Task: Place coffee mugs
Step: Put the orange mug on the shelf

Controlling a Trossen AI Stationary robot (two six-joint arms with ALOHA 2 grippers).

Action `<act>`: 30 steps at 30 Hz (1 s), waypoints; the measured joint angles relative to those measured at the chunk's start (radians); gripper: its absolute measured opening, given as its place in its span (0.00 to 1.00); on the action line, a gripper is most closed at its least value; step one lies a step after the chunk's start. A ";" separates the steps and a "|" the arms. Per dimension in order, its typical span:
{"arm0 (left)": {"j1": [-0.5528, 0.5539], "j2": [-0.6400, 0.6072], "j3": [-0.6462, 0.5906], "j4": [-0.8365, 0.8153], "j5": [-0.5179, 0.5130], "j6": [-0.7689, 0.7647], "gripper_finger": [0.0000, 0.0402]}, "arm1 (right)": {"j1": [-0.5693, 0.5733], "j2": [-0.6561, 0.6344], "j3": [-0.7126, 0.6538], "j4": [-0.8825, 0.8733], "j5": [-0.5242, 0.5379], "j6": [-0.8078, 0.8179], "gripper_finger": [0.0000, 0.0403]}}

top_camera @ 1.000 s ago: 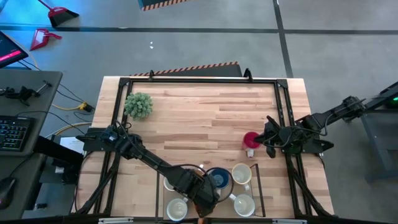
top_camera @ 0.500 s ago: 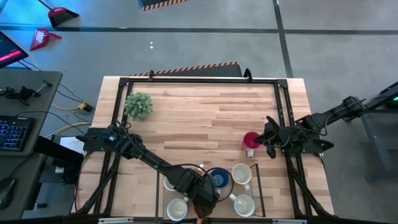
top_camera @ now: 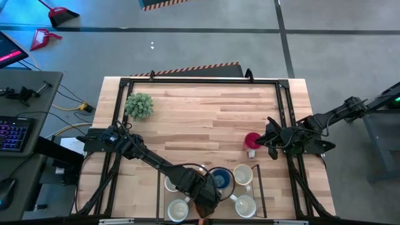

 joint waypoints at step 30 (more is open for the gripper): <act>0.011 0.001 0.000 0.038 0.011 -0.025 0.17 | 0.000 0.000 0.000 -0.016 0.000 0.000 0.06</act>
